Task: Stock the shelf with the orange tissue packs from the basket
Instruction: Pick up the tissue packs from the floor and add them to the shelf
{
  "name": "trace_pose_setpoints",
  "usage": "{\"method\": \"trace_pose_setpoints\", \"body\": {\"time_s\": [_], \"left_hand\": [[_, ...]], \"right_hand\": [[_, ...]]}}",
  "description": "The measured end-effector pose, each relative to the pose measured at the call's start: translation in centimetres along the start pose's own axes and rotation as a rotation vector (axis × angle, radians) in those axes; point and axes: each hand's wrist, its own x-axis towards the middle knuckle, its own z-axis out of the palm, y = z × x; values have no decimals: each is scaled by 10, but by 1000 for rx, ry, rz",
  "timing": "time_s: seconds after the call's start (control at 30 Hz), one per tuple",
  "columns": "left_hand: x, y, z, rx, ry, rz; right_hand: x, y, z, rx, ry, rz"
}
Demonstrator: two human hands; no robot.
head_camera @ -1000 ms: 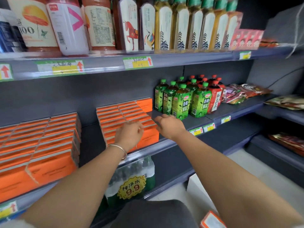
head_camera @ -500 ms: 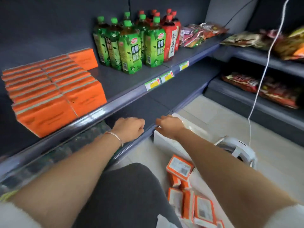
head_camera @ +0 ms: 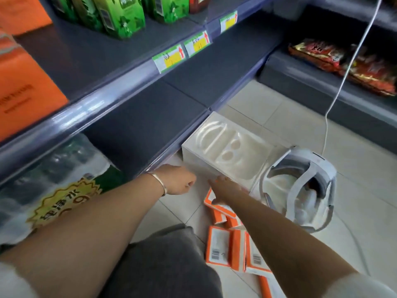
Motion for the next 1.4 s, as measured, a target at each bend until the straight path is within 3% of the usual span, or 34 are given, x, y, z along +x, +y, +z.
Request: {"method": "trace_pose_setpoints", "body": {"time_s": [0.13,0.3,0.43,0.6,0.8,0.93,1.1,1.17,1.27,1.4], "left_hand": [[7,9,7,87,-64,58],[13,10,6,99,-26,40],[13,4,-1,69,54,21],[6,-10,1,146,162,3],[2,-11,-2,167,293,-5],[4,-8,-4,269,350,-55],[2,-18,-1,188,183,-222],[0,-21,1,168,159,-222],[3,-20,2,147,176,-213],[9,-18,3,144,191,-215]], "right_hand": [[8,1,24,-33,-68,51],[15,-3,30,-18,23,100],[25,-2,5,362,18,47],[13,-2,-39,1011,-282,-45],[7,-17,-64,1260,-424,-298],[14,-20,-67,1334,-445,-311],[12,-6,-57,1183,-194,-29],[15,2,-42,812,-80,40],[17,7,-11,354,-66,110],[29,2,22,321,6,188]]}}
